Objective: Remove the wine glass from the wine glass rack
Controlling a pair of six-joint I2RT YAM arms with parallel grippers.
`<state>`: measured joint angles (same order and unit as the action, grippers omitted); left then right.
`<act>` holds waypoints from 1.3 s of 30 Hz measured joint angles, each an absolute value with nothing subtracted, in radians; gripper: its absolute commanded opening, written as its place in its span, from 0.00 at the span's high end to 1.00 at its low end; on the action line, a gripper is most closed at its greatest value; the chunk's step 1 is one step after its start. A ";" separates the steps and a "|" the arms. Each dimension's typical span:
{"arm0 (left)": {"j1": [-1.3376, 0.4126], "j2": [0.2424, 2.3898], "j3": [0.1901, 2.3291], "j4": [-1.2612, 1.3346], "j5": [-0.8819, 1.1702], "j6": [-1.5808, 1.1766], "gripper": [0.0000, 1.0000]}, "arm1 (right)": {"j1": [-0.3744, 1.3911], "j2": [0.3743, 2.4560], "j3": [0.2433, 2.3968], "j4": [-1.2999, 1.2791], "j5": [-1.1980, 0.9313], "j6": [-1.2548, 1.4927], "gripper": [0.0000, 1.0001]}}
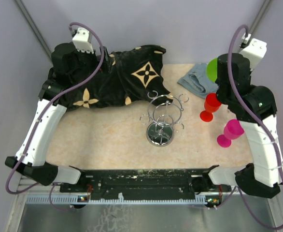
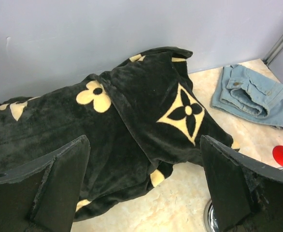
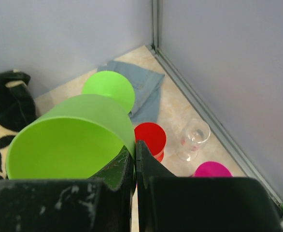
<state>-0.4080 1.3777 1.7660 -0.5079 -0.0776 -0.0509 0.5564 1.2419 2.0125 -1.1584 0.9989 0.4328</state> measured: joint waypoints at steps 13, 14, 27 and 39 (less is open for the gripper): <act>-0.408 1.364 1.724 -0.509 -0.058 -0.047 0.00 | 0.389 1.408 2.052 -1.349 0.624 0.510 1.00; -0.407 1.361 1.720 -0.509 -0.057 -0.047 0.00 | 0.382 1.412 2.052 -1.364 0.607 0.512 1.00; -0.398 1.360 1.710 -0.515 -0.030 -0.052 0.00 | 0.296 1.316 1.769 -1.385 0.457 0.539 1.00; -0.397 1.378 1.711 -0.540 -0.010 -0.060 0.01 | 0.210 1.195 1.396 -1.256 0.379 0.551 1.00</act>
